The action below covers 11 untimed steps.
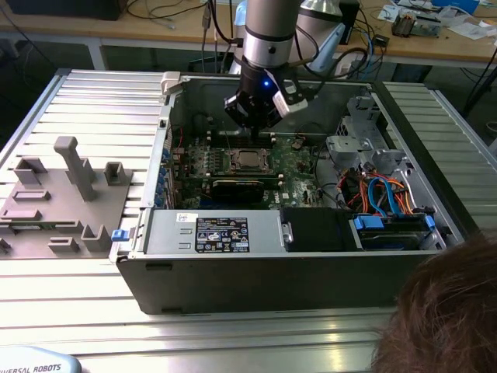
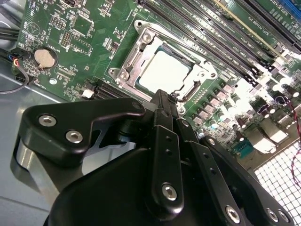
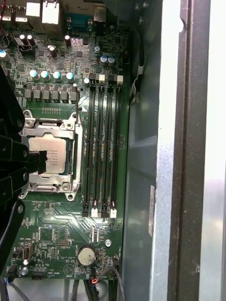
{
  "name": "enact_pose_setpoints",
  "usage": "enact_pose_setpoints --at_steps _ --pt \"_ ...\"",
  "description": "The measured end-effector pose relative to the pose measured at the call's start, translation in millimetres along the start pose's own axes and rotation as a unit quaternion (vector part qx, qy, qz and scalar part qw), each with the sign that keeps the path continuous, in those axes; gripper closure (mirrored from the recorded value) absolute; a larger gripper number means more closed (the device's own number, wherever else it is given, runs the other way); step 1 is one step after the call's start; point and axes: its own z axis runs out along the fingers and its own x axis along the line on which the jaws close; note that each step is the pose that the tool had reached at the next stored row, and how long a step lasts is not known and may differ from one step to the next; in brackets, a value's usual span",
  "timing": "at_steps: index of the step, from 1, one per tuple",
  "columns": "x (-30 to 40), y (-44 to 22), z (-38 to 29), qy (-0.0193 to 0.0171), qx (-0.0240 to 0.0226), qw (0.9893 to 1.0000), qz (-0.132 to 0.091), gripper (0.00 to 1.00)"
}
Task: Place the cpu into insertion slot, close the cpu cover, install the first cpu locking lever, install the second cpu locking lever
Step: 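Install the first cpu locking lever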
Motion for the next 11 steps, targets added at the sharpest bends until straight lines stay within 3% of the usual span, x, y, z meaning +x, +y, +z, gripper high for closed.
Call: enact_pose_setpoints --at_steps 9,11 --pt "0.2 0.4 -8.9 0.0 0.0 1.0 0.0 0.89" --pt "0.3 0.6 -13.5 0.0 -0.0001 1.0 0.0 0.89"
